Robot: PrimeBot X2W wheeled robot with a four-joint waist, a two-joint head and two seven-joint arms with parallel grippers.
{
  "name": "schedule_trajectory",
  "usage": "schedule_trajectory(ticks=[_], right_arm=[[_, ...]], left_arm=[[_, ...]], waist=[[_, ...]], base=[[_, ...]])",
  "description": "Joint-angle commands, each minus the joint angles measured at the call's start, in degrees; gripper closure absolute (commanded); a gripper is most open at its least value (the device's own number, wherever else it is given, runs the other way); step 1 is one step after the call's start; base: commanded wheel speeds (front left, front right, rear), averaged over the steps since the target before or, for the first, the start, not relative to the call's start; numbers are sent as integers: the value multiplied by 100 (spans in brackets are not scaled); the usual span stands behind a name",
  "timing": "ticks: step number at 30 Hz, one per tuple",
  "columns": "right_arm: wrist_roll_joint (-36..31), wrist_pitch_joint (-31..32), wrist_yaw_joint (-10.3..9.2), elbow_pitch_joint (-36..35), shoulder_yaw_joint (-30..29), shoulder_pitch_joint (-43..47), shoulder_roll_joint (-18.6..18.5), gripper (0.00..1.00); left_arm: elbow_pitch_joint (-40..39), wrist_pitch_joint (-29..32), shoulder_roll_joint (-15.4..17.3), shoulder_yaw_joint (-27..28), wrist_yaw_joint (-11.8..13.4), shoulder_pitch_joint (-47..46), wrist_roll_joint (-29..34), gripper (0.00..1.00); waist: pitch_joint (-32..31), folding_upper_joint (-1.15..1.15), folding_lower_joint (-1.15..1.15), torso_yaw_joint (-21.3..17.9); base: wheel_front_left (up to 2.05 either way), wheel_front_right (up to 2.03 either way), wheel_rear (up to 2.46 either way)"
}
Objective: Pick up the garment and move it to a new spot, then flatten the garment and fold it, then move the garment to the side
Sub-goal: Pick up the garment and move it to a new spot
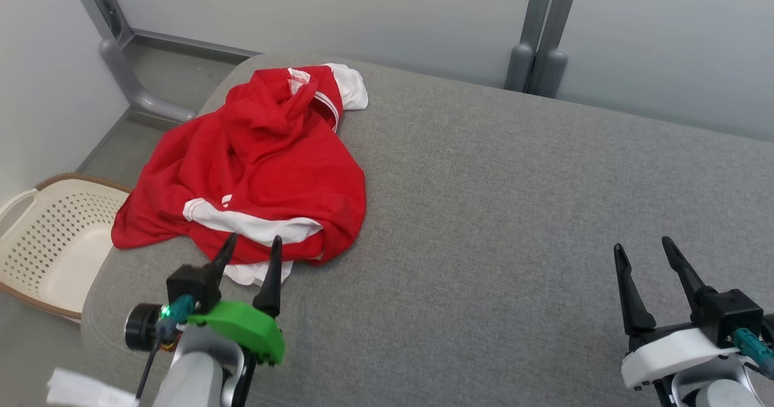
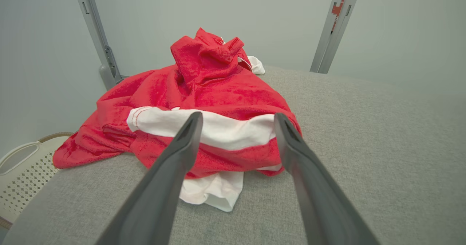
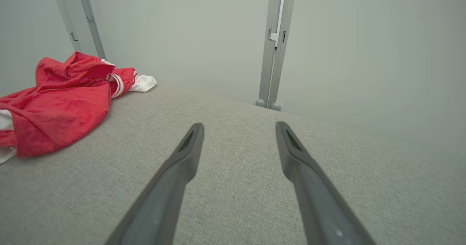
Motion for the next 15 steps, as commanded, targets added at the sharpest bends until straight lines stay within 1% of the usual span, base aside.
schedule_trajectory(ticks=[1,4,6,8,10,12,13,14,15], right_arm=[[-16,-20,2,-17,-5,-96,-73,0],[-33,-19,2,-55,37,-220,-140,0],[-48,-19,2,-55,82,-295,-169,0],[-54,-19,2,-68,102,-394,-180,0],[-57,-19,2,-53,139,-474,-172,0],[-50,-19,2,-15,148,-534,-146,0],[-47,-19,2,-2,139,-551,-131,0],[-40,-19,2,12,133,-564,-112,0],[-31,-19,2,16,124,-576,-93,0]], left_arm=[[219,223,59,-176,1,-413,-105,0],[655,663,81,-536,0,-1061,-261,0],[997,1052,134,-870,0,-1480,-361,0],[1308,1394,174,-1067,1,-1800,-532,0],[1708,1762,316,-1158,3,-2041,-508,0],[2104,2049,360,-1195,57,-2236,-462,0],[2244,2135,389,-1221,94,-2322,-417,16],[2406,2227,419,-1249,90,-2392,-423,84],[2506,2273,431,-1261,82,-2432,-448,100]], waist=[[394,0,0,-158],[663,0,0,-256],[831,0,0,-337],[971,0,0,-404],[1070,0,0,-476],[1110,0,0,-552],[1113,0,0,-580],[1112,0,0,-614],[1106,0,0,-637]], base=[[0,0,0],[0,0,0],[0,0,0],[0,0,0],[0,0,0],[0,0,0],[0,0,0],[0,0,0],[0,0,0]])
